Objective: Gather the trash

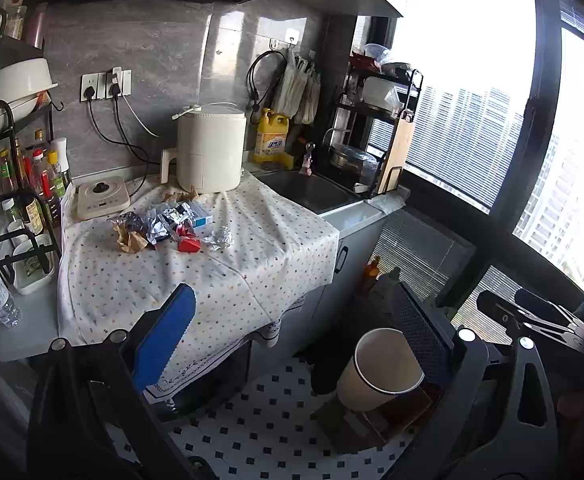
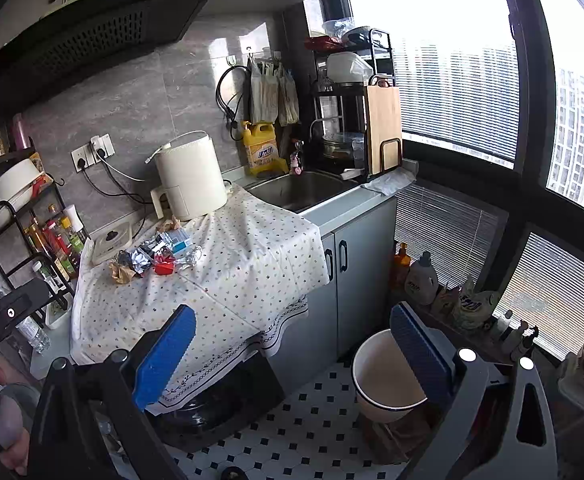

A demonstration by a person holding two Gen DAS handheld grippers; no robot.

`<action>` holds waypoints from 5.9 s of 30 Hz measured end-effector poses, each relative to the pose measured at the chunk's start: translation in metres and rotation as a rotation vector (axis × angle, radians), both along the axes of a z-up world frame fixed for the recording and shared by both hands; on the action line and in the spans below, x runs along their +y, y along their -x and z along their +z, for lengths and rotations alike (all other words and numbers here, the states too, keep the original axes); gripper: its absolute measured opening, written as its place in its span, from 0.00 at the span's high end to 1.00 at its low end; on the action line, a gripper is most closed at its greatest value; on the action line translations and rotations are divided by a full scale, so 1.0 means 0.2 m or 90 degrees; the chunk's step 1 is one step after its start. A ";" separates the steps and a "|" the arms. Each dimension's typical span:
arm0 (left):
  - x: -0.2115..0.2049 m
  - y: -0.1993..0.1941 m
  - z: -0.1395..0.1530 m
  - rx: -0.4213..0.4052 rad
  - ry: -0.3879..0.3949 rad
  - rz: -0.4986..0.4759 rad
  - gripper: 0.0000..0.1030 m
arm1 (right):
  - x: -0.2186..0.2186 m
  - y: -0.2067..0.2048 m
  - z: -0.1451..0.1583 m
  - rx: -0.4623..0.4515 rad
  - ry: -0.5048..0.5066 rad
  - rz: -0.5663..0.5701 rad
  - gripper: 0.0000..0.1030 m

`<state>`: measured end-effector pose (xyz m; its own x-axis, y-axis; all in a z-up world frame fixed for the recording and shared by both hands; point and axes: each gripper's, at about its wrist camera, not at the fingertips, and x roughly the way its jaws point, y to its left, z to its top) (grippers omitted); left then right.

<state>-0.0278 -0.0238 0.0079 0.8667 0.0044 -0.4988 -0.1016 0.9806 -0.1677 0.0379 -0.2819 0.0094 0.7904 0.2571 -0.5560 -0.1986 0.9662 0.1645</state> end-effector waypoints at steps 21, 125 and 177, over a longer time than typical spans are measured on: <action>0.07 0.02 0.00 -0.001 0.013 0.013 0.06 | 0.04 -0.02 0.01 0.002 -0.003 0.002 0.07; 0.39 -1.70 -0.39 0.044 0.147 -0.073 0.91 | 0.22 -1.71 -0.68 0.211 -0.041 0.089 0.85; -0.96 -1.70 -1.05 0.267 0.118 -0.322 0.16 | -1.02 -1.17 -1.17 0.302 -0.038 -0.226 0.08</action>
<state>0.3123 -0.2152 -0.2025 0.4724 -0.4691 -0.7462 0.2689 0.8830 -0.3848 0.2710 -0.4868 -0.2248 0.5018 0.0638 -0.8626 0.2441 0.9463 0.2120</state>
